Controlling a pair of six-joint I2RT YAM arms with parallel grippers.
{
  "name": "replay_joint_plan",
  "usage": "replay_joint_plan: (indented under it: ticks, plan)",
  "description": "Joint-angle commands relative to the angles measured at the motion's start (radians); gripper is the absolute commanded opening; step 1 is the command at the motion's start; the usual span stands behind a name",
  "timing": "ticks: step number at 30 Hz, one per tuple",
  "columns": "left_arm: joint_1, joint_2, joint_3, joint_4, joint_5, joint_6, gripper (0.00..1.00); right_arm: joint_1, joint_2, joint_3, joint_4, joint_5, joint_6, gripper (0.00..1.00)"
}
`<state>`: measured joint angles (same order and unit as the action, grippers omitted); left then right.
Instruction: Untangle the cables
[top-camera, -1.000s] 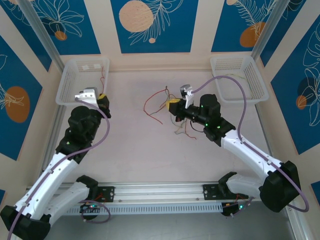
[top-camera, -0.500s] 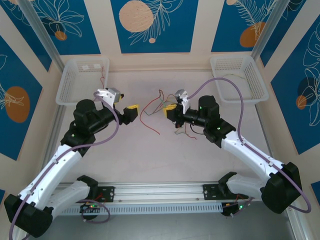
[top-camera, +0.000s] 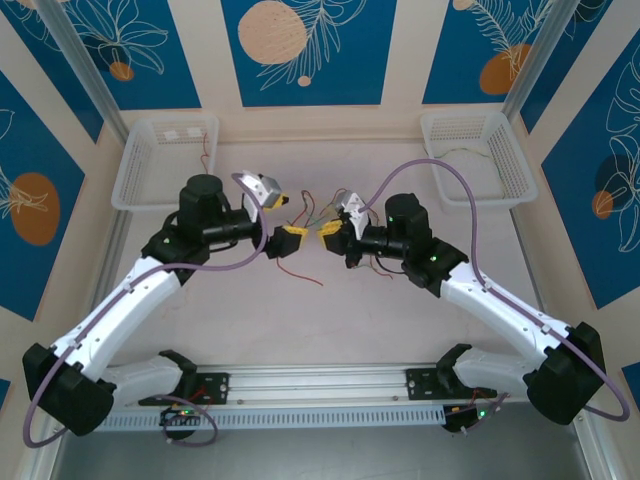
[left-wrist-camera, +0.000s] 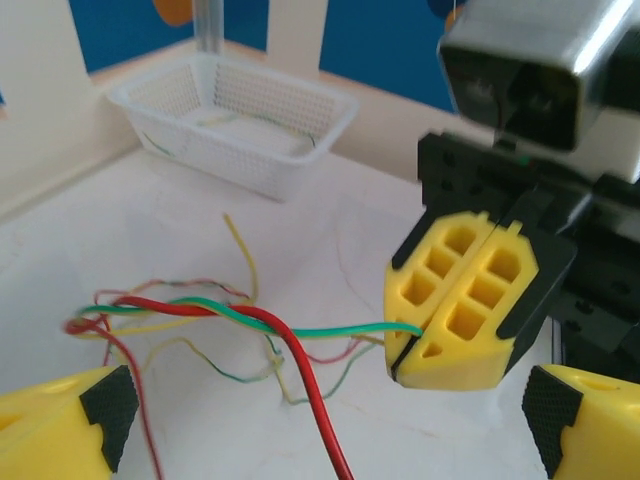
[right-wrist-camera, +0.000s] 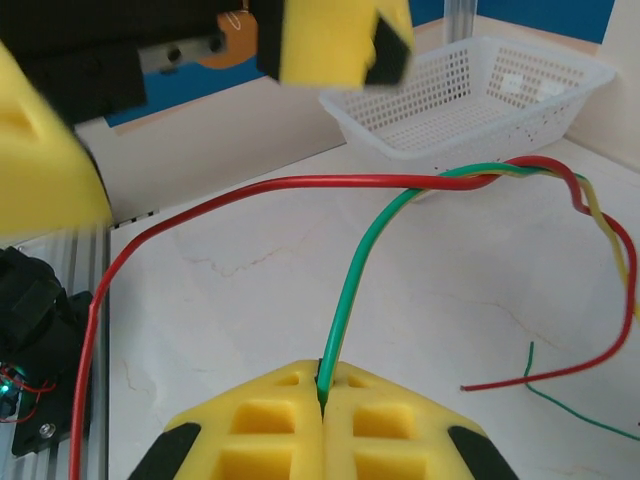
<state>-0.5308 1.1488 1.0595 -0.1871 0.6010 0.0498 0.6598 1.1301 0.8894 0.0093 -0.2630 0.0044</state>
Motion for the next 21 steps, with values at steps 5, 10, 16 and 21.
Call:
replay_joint_plan:
  ticks: [5,10,16,21]
  plan:
    - [-0.025,0.046,0.038,-0.093,-0.089,0.091,0.68,0.017,0.003,0.029,-0.018,0.030,-0.040,0.00]
    - [-0.026,0.025,-0.006,-0.035,-0.165,0.081,0.16,0.019,-0.009,0.021,-0.018,0.022,-0.049,0.00]
    - [-0.024,-0.018,-0.044,0.040,-0.331,0.022,0.00,0.019,0.013,0.014,-0.036,0.039,-0.082,0.00]
    - [-0.021,-0.072,-0.089,0.103,-0.538,-0.036,0.00,0.021,0.053,0.024,-0.072,0.032,-0.103,0.00]
